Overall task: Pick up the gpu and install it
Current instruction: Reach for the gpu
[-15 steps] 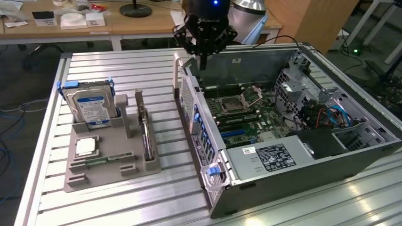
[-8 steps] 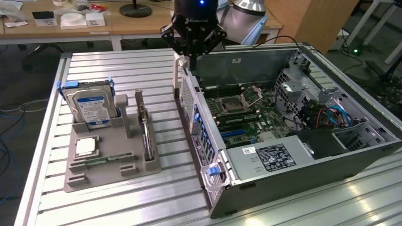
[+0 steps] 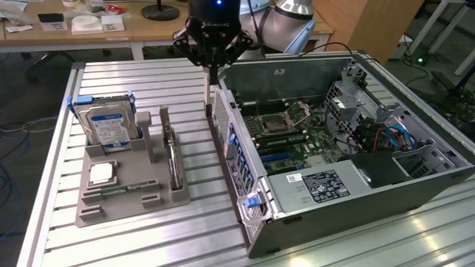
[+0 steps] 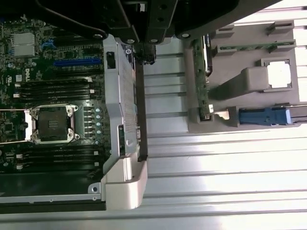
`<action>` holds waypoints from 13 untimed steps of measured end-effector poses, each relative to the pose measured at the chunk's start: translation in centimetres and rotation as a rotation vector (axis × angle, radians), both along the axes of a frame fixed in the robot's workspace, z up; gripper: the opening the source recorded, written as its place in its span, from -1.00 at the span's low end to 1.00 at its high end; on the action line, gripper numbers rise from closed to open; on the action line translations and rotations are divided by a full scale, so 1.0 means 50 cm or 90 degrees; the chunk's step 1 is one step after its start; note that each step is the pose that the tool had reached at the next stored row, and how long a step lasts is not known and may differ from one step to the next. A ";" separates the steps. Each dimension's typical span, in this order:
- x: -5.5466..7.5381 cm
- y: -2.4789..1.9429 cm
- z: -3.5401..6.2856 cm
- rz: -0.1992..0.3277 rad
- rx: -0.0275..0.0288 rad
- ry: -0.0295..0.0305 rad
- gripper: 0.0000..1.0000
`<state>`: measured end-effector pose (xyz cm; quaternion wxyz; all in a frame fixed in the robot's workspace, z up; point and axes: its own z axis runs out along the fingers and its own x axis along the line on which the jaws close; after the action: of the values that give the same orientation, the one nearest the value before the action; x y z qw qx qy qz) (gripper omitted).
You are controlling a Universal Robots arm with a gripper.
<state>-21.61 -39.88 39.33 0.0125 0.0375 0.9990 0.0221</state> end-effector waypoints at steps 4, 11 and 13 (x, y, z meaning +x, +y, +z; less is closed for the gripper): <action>-0.027 -0.0001 0.000 0.000 0.0000 0.0000 -0.79; -0.074 0.0000 0.000 0.000 -0.0001 0.0001 -0.79; -0.088 0.0000 0.000 0.000 0.0000 0.0000 -0.79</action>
<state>-26.03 -39.88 39.33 0.0125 0.0375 0.9990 0.0221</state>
